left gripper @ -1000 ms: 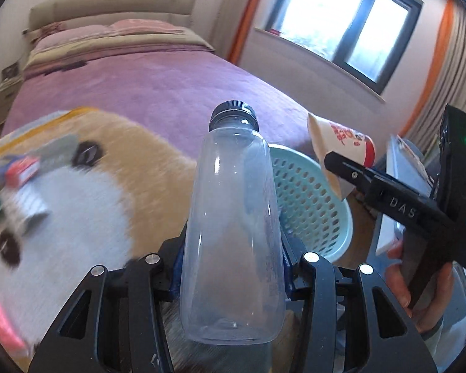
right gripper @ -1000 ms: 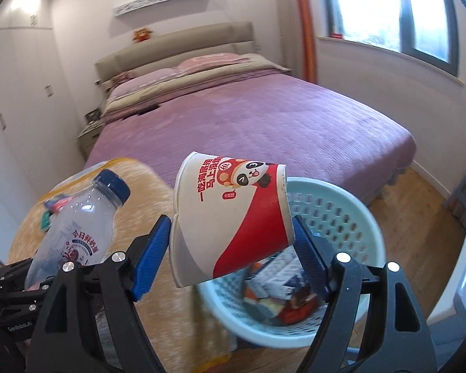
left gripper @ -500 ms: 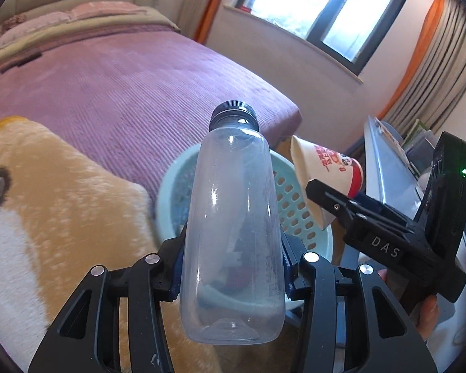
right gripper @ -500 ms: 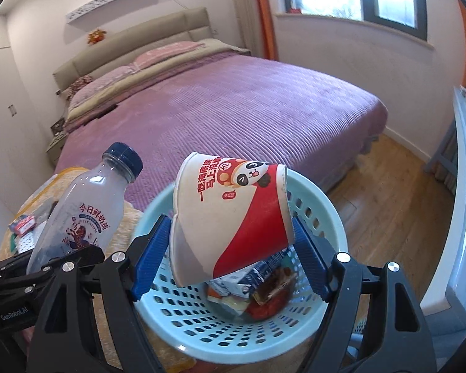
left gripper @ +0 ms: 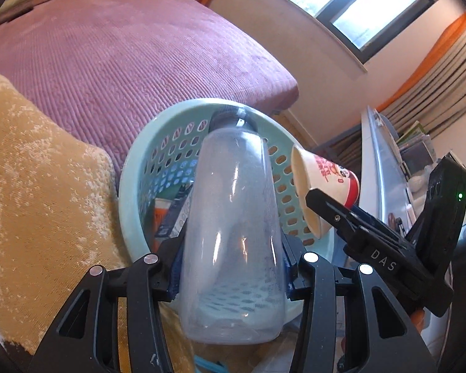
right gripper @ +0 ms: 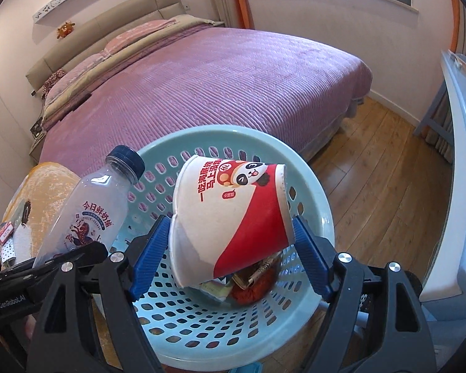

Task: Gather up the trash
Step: 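Carry the bottle and paper cup over the blue basket, then open both grippers to drop the bottle and cup into the basket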

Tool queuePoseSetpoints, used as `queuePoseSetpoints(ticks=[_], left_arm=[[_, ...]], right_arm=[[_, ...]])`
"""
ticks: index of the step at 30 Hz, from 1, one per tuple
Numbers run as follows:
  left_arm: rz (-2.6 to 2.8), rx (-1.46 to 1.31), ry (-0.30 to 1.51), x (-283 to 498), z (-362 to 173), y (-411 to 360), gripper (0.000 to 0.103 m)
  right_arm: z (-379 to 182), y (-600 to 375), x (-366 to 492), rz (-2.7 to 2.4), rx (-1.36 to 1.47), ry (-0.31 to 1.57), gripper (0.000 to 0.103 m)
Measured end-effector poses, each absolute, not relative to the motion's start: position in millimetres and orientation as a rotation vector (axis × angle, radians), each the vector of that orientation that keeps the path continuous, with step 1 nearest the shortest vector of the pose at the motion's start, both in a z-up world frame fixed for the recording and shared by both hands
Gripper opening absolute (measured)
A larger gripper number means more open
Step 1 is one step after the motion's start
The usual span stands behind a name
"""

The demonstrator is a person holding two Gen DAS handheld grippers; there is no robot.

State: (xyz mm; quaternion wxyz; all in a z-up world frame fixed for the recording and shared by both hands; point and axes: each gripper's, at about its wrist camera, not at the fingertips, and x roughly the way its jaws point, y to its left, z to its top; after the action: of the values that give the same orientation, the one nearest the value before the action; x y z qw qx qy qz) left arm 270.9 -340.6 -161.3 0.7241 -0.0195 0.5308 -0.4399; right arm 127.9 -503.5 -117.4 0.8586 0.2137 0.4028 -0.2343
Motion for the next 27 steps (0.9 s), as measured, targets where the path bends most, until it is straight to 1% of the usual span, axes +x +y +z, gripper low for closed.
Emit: queuePoseSetpoints(ticks=[1,2,3,9,18,23,26,27], left_arm=[[-0.968,-0.048,1.166,270,-160,-337,0.056],[-0.962,-0.052,1.156,269,-158,-339,0.062],[-0.953,-0.048,1.146,269,-156,-339,0.065],[-0.973,-0.079,1.108,268,-146,-323,0.065],[-0.961,-0.113,1.005,256,-111,-279,0.065],[-0.93,-0.164,0.94,247,-90,-229,0.065],[-0.885,-0.199,0.897,240,-79,-189,0.068],[-0.872,-0.215,0.887,238,-77,-175,0.071]], right_arm=[[-118,-503,128,-0.489,0.45,0.846,0.077],[-118,-503,129,-0.488,0.45,0.846,0.077],[-118,-504,128,-0.487,0.451,0.846,0.077],[-113,-501,122,-0.481,0.453,0.827,0.077],[-87,-474,119,-0.441,0.421,0.784,0.077],[-65,-441,123,-0.381,0.373,0.74,0.077],[-53,-410,129,-0.319,0.324,0.713,0.077],[-48,-399,132,-0.292,0.306,0.705,0.077]])
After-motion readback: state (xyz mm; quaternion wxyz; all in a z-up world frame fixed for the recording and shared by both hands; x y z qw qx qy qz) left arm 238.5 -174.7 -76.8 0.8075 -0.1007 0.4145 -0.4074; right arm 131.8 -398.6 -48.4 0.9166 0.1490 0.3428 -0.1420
